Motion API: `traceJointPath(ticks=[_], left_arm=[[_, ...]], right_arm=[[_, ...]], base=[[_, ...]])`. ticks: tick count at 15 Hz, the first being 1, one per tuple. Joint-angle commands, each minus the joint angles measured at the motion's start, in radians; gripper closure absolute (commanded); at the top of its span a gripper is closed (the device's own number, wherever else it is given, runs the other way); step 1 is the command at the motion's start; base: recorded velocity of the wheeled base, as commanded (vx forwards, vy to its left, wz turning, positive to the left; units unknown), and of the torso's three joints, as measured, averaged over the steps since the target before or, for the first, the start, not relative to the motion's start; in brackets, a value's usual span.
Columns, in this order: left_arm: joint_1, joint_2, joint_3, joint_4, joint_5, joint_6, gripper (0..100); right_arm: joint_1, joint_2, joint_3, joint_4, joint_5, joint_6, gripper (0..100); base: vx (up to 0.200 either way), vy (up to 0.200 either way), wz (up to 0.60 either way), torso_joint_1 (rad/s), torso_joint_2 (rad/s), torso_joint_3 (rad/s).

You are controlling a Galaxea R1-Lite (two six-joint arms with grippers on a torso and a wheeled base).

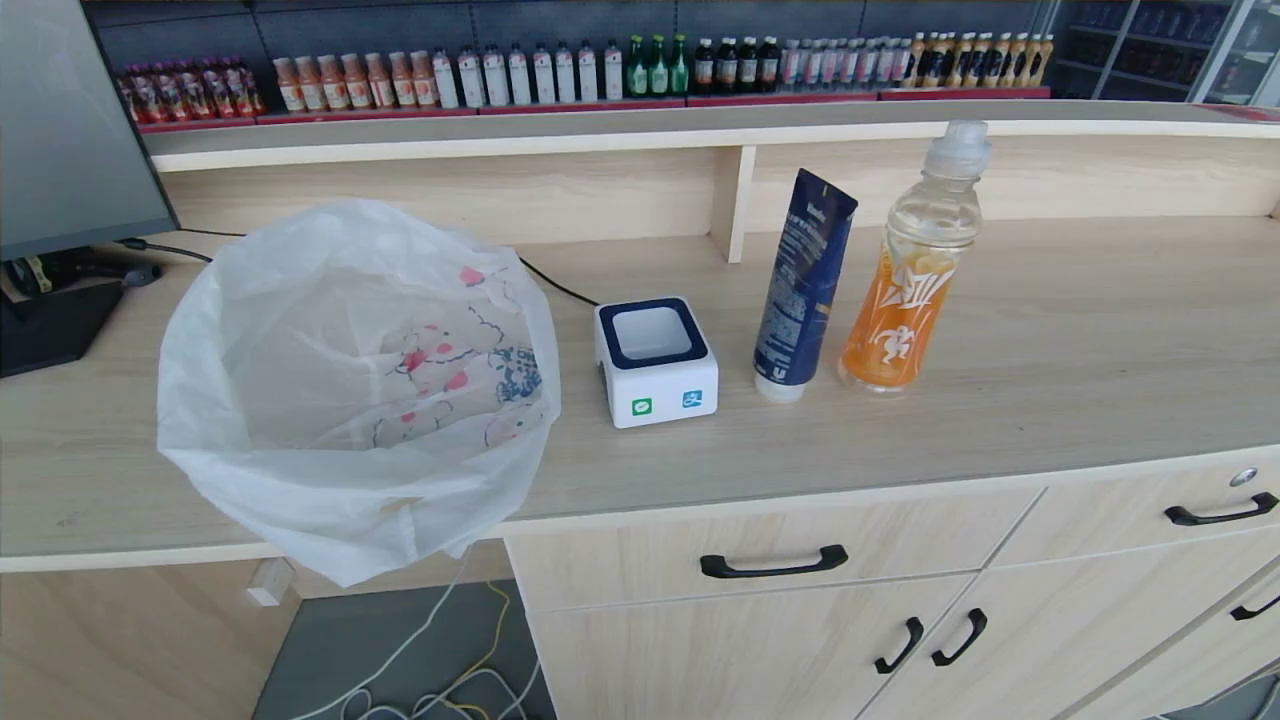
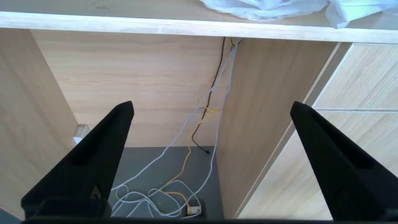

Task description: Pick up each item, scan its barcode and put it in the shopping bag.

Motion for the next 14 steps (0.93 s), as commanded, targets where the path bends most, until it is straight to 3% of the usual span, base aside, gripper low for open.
traceJointPath(ticks=[1, 11, 14], left_arm=[[0.001, 0.000, 0.000, 0.000, 0.000, -0.001, 0], [0.001, 0.000, 0.000, 0.000, 0.000, -0.001, 0], [-0.001, 0.000, 0.000, 0.000, 0.000, -0.001, 0]], right_arm=[[0.005, 0.132, -0.074, -0.005, 0.024, -0.006, 0], [0.008, 0.381, -0.156, -0.051, 0.126, -0.132, 0], [0.093, 0.485, -0.156, -0.137, 0.127, -0.172, 0]], base=[[0.000, 0.000, 0.00, 0.000, 0.00, 0.000], [0.000, 0.000, 0.00, 0.000, 0.00, 0.000], [0.000, 0.000, 0.00, 0.000, 0.00, 0.000]])
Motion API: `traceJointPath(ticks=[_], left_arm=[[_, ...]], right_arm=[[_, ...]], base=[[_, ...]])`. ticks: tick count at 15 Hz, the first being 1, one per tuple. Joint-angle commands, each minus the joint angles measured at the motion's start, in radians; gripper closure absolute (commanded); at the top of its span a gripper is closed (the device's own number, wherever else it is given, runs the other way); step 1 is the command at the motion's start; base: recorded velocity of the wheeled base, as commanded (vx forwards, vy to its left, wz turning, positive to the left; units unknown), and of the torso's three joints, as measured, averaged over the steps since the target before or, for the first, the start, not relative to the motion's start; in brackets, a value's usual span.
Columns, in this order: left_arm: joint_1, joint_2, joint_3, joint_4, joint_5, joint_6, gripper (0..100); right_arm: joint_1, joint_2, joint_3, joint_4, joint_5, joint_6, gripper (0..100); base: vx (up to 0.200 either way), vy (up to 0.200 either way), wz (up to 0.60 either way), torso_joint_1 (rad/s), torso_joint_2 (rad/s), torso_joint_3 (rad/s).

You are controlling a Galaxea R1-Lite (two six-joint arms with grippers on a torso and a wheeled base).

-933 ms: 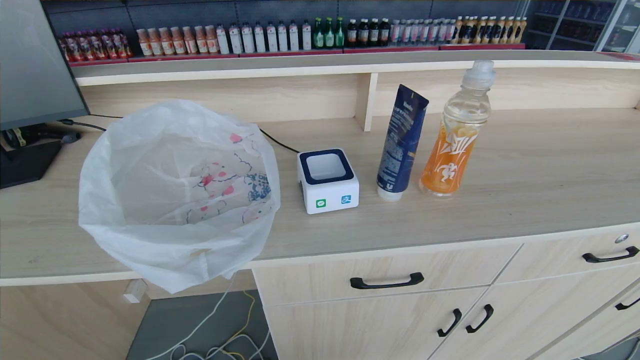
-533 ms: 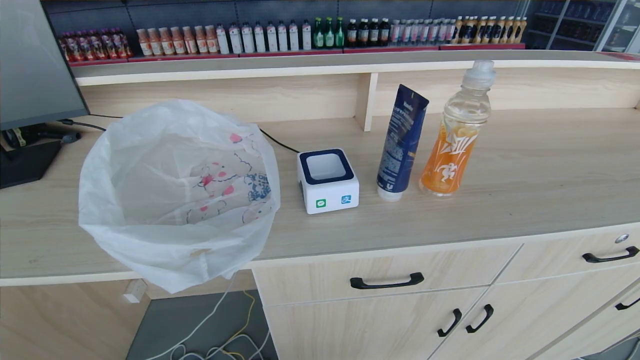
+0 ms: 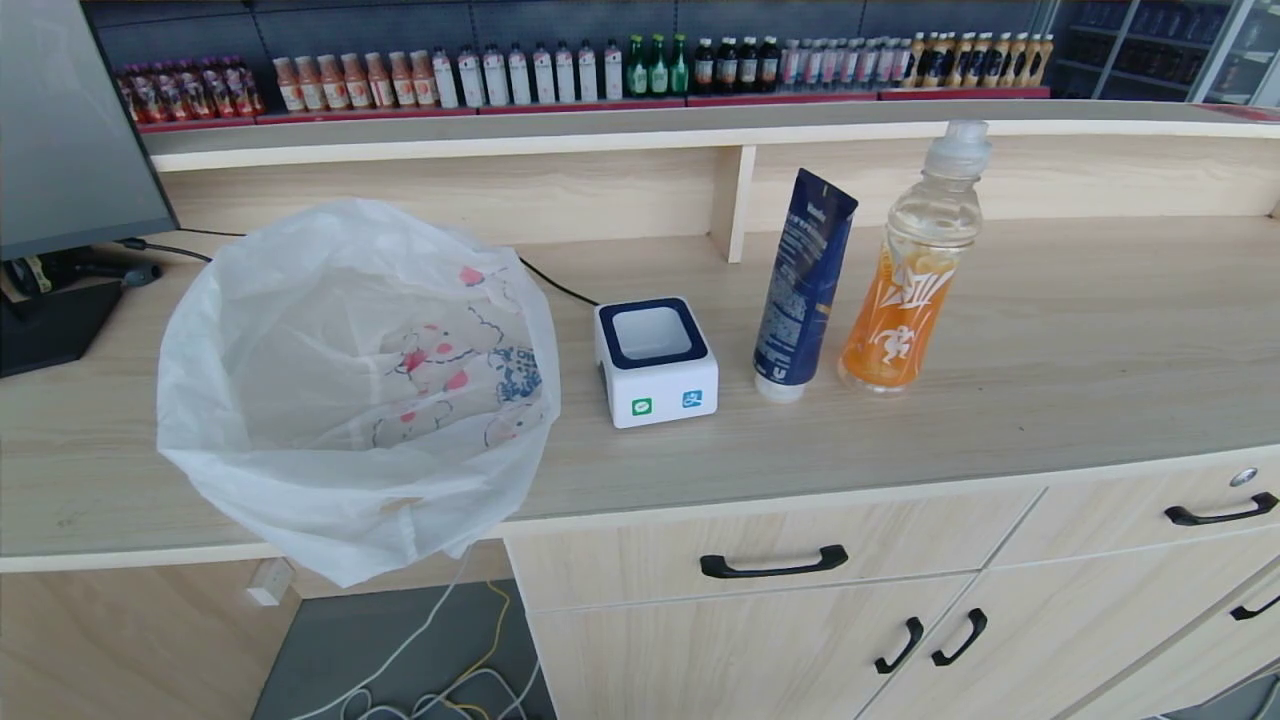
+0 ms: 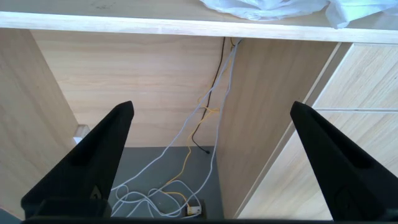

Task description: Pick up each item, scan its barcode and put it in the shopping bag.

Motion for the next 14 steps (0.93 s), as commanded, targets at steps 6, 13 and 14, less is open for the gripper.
traceJointPath(ticks=[6, 13, 14], left_arm=[[0.002, 0.000, 0.000, 0.000, 0.000, 0.000, 0], [0.002, 0.000, 0.000, 0.000, 0.000, 0.000, 0], [0.002, 0.000, 0.000, 0.000, 0.000, 0.000, 0]], right_arm=[[0.127, 0.315, -0.027, -0.223, -0.001, -0.055, 0], [0.236, 0.611, -0.078, -0.548, -0.128, -0.085, 0], [0.308, 0.612, -0.081, -0.548, -0.219, -0.041, 0]], base=[[0.000, 0.000, 0.00, 0.000, 0.00, 0.000], [0.000, 0.000, 0.00, 0.000, 0.00, 0.000], [0.000, 0.000, 0.00, 0.000, 0.00, 0.000]])
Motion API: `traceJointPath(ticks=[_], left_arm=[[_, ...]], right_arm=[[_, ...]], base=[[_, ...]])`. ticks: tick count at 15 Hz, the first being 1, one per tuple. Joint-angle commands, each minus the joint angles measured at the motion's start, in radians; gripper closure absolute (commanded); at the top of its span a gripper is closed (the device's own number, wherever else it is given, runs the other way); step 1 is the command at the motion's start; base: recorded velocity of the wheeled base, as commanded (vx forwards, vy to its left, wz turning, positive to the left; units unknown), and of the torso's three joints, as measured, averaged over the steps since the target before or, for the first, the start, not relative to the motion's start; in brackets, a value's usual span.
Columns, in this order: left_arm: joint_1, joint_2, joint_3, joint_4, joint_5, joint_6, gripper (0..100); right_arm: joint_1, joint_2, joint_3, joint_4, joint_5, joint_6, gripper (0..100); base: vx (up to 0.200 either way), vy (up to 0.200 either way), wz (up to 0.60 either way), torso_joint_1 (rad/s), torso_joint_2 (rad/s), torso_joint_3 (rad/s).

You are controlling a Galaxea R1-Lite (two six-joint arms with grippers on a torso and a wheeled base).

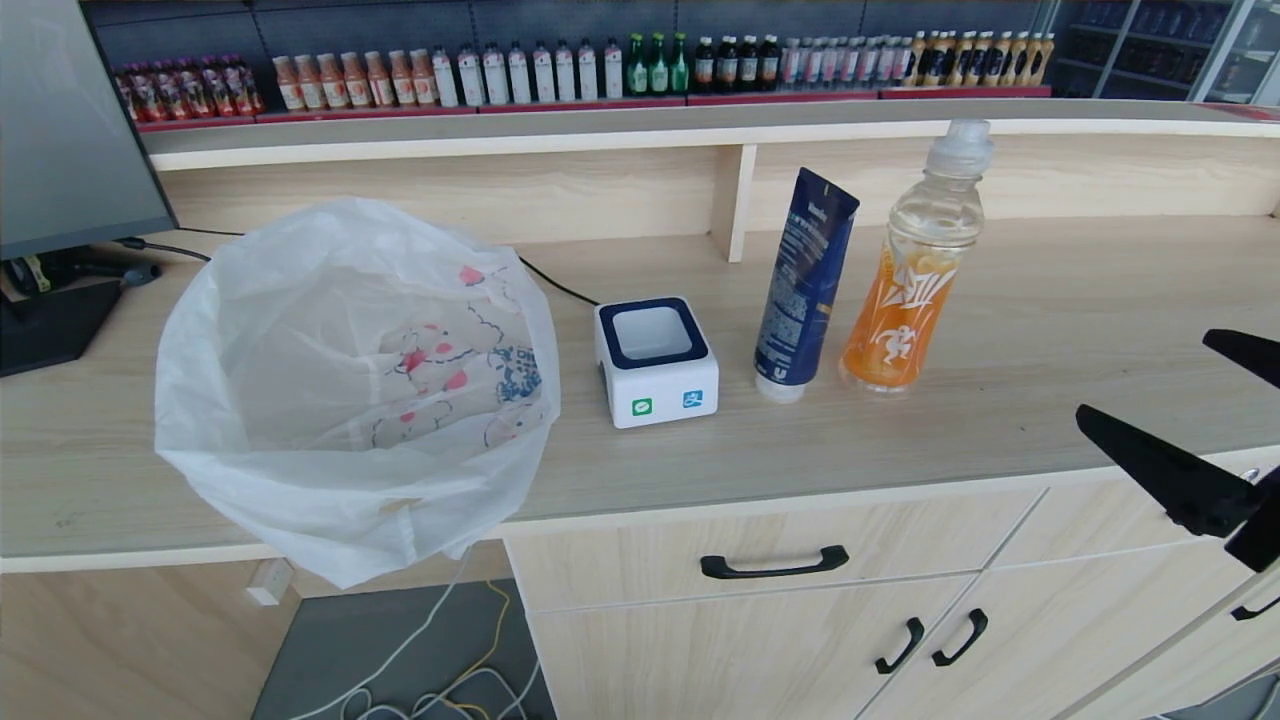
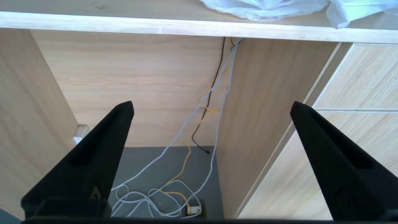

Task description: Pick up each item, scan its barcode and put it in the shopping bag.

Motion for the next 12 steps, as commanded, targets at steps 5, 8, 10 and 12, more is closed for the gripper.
traceJointPath(ticks=[5, 8, 10, 12], left_arm=[[0.001, 0.000, 0.000, 0.000, 0.000, -0.001, 0], [-0.001, 0.000, 0.000, 0.000, 0.000, -0.001, 0], [0.001, 0.000, 0.000, 0.000, 0.000, -0.001, 0], [0.001, 0.000, 0.000, 0.000, 0.000, -0.001, 0]], right_arm=[[0.263, 0.094, -0.038, -0.011, -0.303, 0.128, 0], [0.304, 0.165, -0.096, -0.013, -0.338, 0.122, 0], [0.398, 0.194, -0.127, -0.013, -0.433, 0.120, 0], [0.502, 0.228, -0.153, -0.019, -0.524, 0.120, 0]], base=[[0.000, 0.000, 0.00, 0.000, 0.00, 0.000], [0.000, 0.000, 0.00, 0.000, 0.00, 0.000], [0.000, 0.000, 0.00, 0.000, 0.00, 0.000], [0.000, 0.000, 0.00, 0.000, 0.00, 0.000]])
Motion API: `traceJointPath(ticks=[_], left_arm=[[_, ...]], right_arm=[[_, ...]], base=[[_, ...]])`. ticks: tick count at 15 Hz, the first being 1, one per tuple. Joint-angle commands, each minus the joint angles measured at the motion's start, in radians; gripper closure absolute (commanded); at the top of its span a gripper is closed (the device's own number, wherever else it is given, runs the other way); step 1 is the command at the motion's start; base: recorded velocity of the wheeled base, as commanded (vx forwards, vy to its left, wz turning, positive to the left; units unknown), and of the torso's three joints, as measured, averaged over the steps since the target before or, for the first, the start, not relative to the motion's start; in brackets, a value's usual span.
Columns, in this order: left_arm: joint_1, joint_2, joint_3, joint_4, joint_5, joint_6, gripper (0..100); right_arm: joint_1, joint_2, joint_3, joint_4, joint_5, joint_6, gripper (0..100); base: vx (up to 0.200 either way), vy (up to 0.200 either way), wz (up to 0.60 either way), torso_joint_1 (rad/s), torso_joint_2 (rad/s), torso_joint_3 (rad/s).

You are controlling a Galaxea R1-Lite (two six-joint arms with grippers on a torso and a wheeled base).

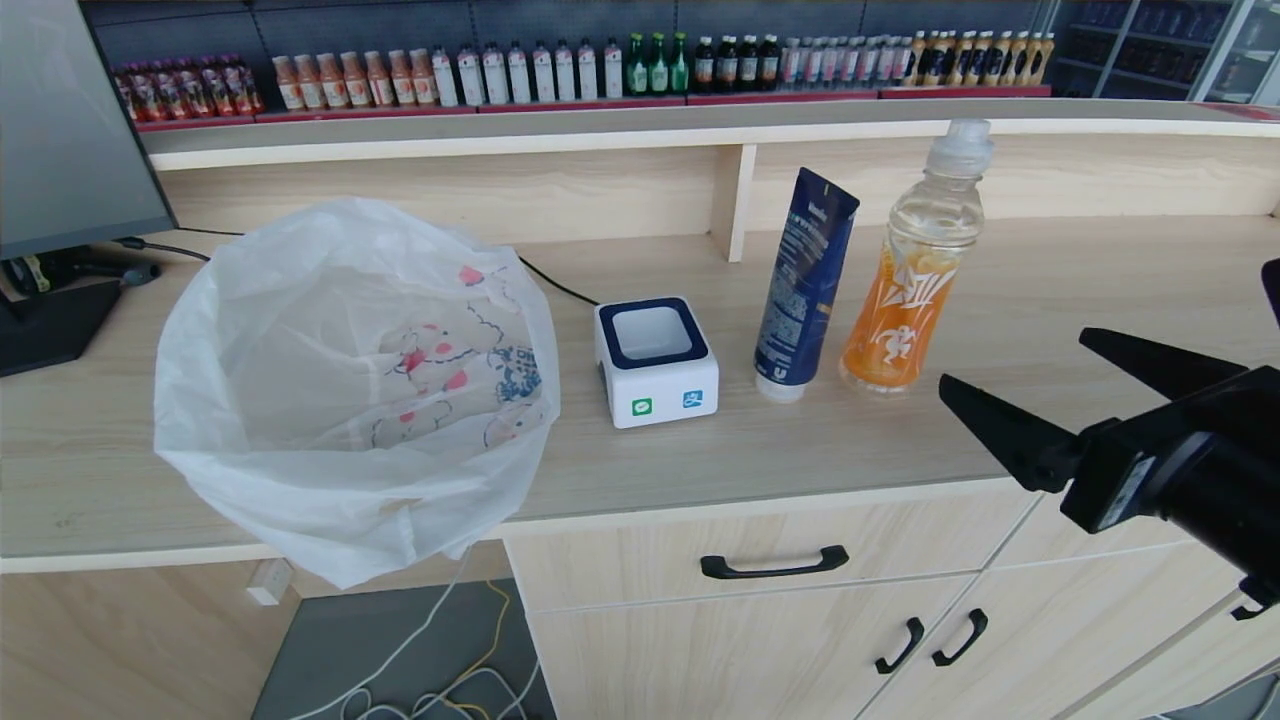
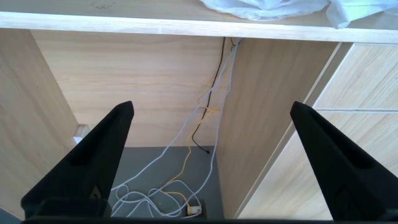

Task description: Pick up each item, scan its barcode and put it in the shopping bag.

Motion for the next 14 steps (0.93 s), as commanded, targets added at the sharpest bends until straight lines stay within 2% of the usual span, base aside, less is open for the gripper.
traceJointPath(ticks=[1, 4, 6, 9, 14], left_arm=[[0.001, 0.000, 0.000, 0.000, 0.000, -0.001, 0], [-0.001, 0.000, 0.000, 0.000, 0.000, -0.001, 0], [-0.001, 0.000, 0.000, 0.000, 0.000, -0.001, 0], [-0.001, 0.000, 0.000, 0.000, 0.000, -0.001, 0], [0.001, 0.000, 0.000, 0.000, 0.000, -0.001, 0]], right_arm=[[0.113, 0.065, -0.048, -0.017, -0.076, 0.000, 0], [0.218, 0.146, -0.085, -0.129, -0.252, 0.004, 0], [0.237, 0.221, -0.091, -0.252, -0.307, 0.004, 0], [0.238, 0.316, -0.097, -0.400, -0.303, 0.000, 0], [0.225, 0.368, -0.117, -0.413, -0.218, -0.035, 0]], base=[[0.000, 0.000, 0.00, 0.000, 0.00, 0.000], [0.000, 0.000, 0.00, 0.000, 0.00, 0.000], [0.000, 0.000, 0.00, 0.000, 0.00, 0.000], [0.000, 0.000, 0.00, 0.000, 0.00, 0.000], [0.000, 0.000, 0.00, 0.000, 0.00, 0.000]])
